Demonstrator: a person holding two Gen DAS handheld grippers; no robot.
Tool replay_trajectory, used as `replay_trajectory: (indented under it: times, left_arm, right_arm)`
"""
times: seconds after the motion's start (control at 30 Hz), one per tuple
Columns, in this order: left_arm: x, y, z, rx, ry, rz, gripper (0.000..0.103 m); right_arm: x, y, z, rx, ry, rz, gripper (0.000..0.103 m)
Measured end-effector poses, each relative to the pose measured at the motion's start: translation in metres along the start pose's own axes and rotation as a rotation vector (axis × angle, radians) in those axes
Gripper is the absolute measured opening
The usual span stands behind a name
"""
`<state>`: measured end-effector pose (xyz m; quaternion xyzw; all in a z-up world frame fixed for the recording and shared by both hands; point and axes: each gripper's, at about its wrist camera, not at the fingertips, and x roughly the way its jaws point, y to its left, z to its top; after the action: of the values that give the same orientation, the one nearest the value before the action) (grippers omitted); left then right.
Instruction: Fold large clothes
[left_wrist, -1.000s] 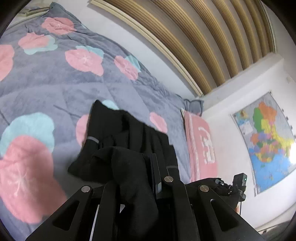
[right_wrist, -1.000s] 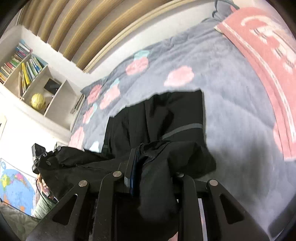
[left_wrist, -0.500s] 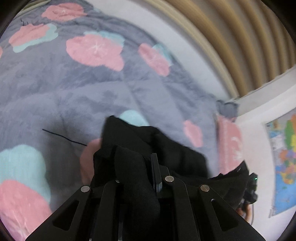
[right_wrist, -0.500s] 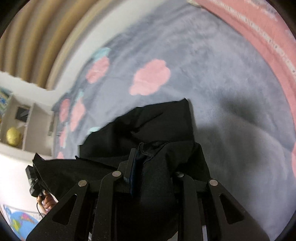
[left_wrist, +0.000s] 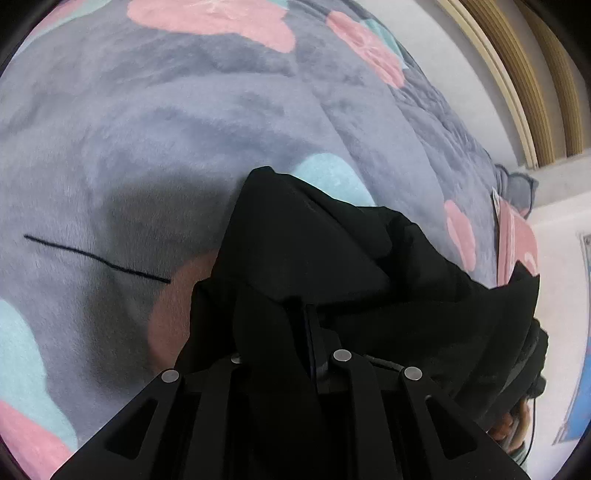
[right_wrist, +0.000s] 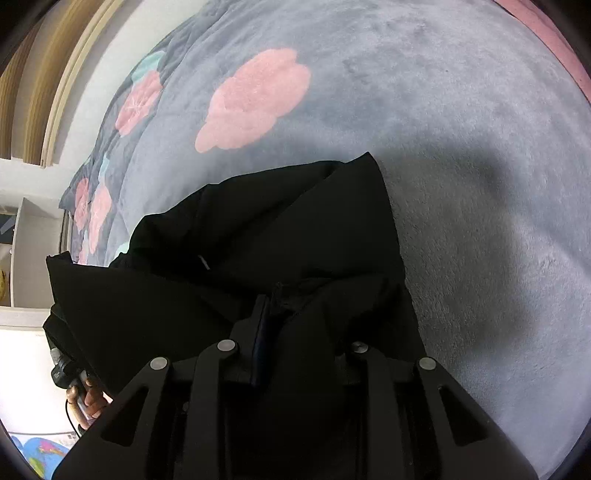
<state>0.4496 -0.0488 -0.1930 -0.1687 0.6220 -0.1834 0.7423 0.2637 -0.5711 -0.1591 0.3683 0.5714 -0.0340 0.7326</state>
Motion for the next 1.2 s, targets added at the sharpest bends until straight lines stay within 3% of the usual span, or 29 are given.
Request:
replay_trajectory:
  times: [0.13,0.2,0.3,0.43,0.57,0.73,0.83,1.03,1.2]
  left_arm:
    - [-0.017,0.001,-0.004,0.010,-0.016,-0.037,0.017]
    - [-0.039,0.003,-0.009,0.023,-0.035,-0.077,0.021]
    - [-0.075,0.010,-0.018,0.042,-0.050,-0.165,0.037]
    - [-0.127,0.024,-0.035,0.039,-0.106,-0.271,0.066]
    - [-0.163,0.039,-0.044,0.002,-0.215,-0.274,0.075]
    - [-0.132,0.032,-0.026,0.028,-0.176,-0.081,0.075]
    - [-0.105,0.022,-0.008,0.073,-0.154,-0.007,0.075]
    - [-0.065,0.023,0.034,0.081,-0.122,-0.003,0.075]
    - [-0.032,0.026,0.055,0.130,-0.025,-0.082,0.075]
  right_arm:
    - [-0.015,0.005,-0.004,-0.002,0.001,0.009,0.030]
    - [-0.036,0.009,-0.009,-0.027,-0.013,0.019,0.036]
    - [-0.072,0.011,-0.022,-0.060,-0.039,0.060,0.048]
    - [-0.120,0.009,-0.043,-0.102,-0.119,0.036,0.076]
    - [-0.144,0.007,-0.052,-0.115,-0.195,0.024,0.085]
    - [-0.123,0.011,-0.039,-0.179,-0.180,-0.052,0.087]
    - [-0.104,0.016,-0.022,-0.239,-0.180,-0.148,0.087]
    - [-0.075,0.010,0.015,-0.266,-0.167,-0.128,0.087]
    - [-0.055,0.008,0.035,-0.300,-0.135,-0.073,0.087]
